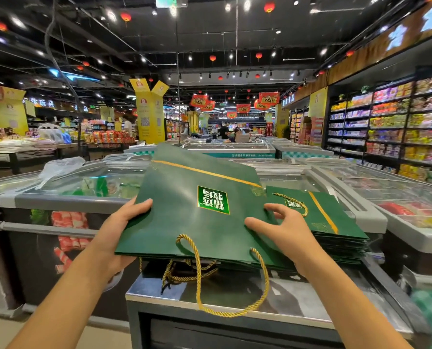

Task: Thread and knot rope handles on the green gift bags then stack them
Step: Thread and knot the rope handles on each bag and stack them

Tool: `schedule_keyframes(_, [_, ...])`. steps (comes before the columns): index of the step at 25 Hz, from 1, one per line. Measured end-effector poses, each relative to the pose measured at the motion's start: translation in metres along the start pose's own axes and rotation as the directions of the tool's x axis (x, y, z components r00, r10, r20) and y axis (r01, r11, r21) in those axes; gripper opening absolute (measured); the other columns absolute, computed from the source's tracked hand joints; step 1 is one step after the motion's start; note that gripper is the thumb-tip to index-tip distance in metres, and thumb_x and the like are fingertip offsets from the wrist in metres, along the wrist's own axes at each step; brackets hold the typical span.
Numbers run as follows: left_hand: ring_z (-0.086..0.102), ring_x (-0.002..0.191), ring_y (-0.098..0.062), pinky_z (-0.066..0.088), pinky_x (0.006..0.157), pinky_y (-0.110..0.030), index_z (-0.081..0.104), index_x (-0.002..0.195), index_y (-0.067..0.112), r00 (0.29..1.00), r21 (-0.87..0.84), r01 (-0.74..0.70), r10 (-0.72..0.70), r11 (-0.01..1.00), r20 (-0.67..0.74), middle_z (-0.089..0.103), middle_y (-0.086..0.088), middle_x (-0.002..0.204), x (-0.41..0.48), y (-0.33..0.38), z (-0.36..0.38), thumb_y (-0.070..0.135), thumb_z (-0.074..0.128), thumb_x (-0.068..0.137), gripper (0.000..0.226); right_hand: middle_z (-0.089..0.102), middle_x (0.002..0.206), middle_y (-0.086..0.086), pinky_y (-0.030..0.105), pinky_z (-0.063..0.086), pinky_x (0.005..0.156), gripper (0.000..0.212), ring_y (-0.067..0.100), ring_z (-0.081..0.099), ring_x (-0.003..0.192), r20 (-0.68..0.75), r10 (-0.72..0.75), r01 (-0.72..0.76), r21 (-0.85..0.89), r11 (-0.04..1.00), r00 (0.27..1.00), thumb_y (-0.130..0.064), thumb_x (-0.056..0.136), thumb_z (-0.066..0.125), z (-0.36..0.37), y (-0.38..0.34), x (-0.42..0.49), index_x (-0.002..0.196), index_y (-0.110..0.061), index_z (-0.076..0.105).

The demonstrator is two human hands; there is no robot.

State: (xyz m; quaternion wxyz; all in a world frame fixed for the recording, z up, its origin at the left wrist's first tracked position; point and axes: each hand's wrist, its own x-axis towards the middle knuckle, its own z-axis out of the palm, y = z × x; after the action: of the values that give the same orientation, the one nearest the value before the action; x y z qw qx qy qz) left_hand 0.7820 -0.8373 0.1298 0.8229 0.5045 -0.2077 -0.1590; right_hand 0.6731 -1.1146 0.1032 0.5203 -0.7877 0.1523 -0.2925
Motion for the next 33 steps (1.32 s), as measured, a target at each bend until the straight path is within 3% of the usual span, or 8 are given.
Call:
schedule_keyframes(6, [0.076, 0.075, -0.022, 0.059, 0.055, -0.029, 0.064, 0.120, 0.010, 0.997, 0.302, 0.002, -0.026, 0.953, 0.077, 0.077, -0.011, 0.099, 0.050, -0.016, 0.046, 0.010, 0.060, 0.097, 0.023, 0.056, 0.140, 0.008, 0.024, 0.044, 0.084, 0.077, 0.015, 0.053, 0.118, -0.138, 0.007, -0.021, -0.098, 0.995, 0.990, -0.031, 0.073, 0.092, -0.064, 0.007, 0.022, 0.140, -0.012, 0.059])
schedule_keyframes(9, [0.074, 0.071, -0.012, 0.062, 0.062, -0.029, 0.064, 0.103, 0.013, 0.998, 0.410, -0.027, 0.000, 0.912, 0.066, 0.078, 0.003, 0.080, 0.080, -0.036, 0.081, 0.008, 0.068, 0.092, 0.012, 0.055, 0.144, 0.011, 0.024, 0.043, 0.082, 0.079, 0.018, 0.054, 0.115, -0.179, 0.022, -0.057, -0.191, 0.980, 0.984, -0.033, 0.075, 0.090, -0.101, 0.011, 0.036, 0.142, -0.009, 0.057])
schedule_keyframes(14, [0.061, 0.117, -0.028, 0.051, 0.102, -0.043, 0.044, 0.144, -0.003, 0.993, 0.586, -0.025, -0.049, 0.810, 0.111, 0.055, -0.015, 0.137, 0.124, -0.071, 0.123, 0.028, 0.082, 0.083, 0.078, 0.057, 0.144, 0.013, 0.036, 0.045, 0.095, 0.082, 0.029, 0.055, 0.129, -0.221, 0.074, -0.141, -0.305, 0.942, 0.973, -0.039, 0.074, 0.089, -0.151, 0.029, 0.055, 0.141, -0.005, 0.057])
schedule_keyframes(19, [0.056, 0.082, -0.017, 0.043, 0.073, -0.026, 0.057, 0.085, 0.016, 0.986, 0.768, -0.009, -0.121, 0.640, 0.113, 0.059, -0.007, 0.093, 0.146, -0.106, 0.141, 0.035, 0.080, 0.083, 0.030, 0.060, 0.141, 0.011, 0.033, 0.046, 0.093, 0.079, 0.025, 0.058, 0.124, -0.206, 0.128, -0.201, -0.387, 0.900, 0.970, -0.043, 0.074, 0.089, -0.176, 0.059, 0.064, 0.137, -0.005, 0.060])
schedule_keyframes(21, [0.053, 0.076, -0.018, 0.042, 0.068, -0.027, 0.043, 0.070, 0.024, 0.981, 0.816, -0.001, -0.156, 0.578, 0.112, 0.052, -0.008, 0.087, 0.153, -0.115, 0.140, 0.039, 0.078, 0.084, 0.041, 0.061, 0.139, 0.010, 0.029, 0.044, 0.086, 0.076, 0.020, 0.059, 0.110, -0.184, 0.152, -0.215, -0.400, 0.891, 0.971, -0.045, 0.075, 0.088, -0.177, 0.068, 0.065, 0.135, -0.008, 0.061])
schedule_keyframes(25, [0.067, 0.082, -0.021, 0.056, 0.072, -0.033, 0.057, 0.091, 0.014, 0.992, 0.956, -0.079, -0.075, 0.283, 0.105, 0.069, -0.007, 0.094, 0.162, -0.109, 0.146, 0.047, 0.068, 0.089, 0.035, 0.059, 0.140, 0.007, 0.030, 0.044, 0.088, 0.072, 0.018, 0.057, 0.111, -0.135, 0.191, -0.233, -0.500, 0.834, 0.972, -0.054, 0.083, 0.078, -0.181, 0.073, 0.073, 0.138, -0.012, 0.058])
schedule_keyframes(29, [0.048, 0.134, -0.025, 0.042, 0.110, -0.043, 0.045, 0.148, 0.021, 0.924, 0.928, -0.370, 0.119, 0.046, 0.363, 0.052, -0.006, 0.146, 0.190, -0.100, 0.177, 0.048, 0.052, 0.098, 0.057, 0.053, 0.149, 0.003, 0.034, 0.043, 0.103, 0.070, 0.019, 0.052, 0.133, -0.065, 0.064, -0.092, -0.661, 0.744, 0.996, -0.059, 0.091, 0.064, -0.173, 0.064, 0.097, 0.146, -0.018, 0.051])
schedule_keyframes(33, [0.006, 0.155, -0.027, 0.005, 0.124, -0.053, 0.021, 0.158, 0.036, 0.819, 0.781, -0.573, -0.215, -0.248, 0.532, 0.012, -0.004, 0.168, 0.217, -0.123, 0.225, 0.057, 0.026, 0.104, 0.059, 0.021, 0.168, 0.006, 0.044, 0.020, 0.125, 0.074, 0.024, 0.016, 0.156, 0.119, 0.102, 0.037, -0.809, 0.587, 0.988, -0.066, 0.097, 0.047, -0.146, 0.067, 0.134, 0.158, -0.028, 0.032])
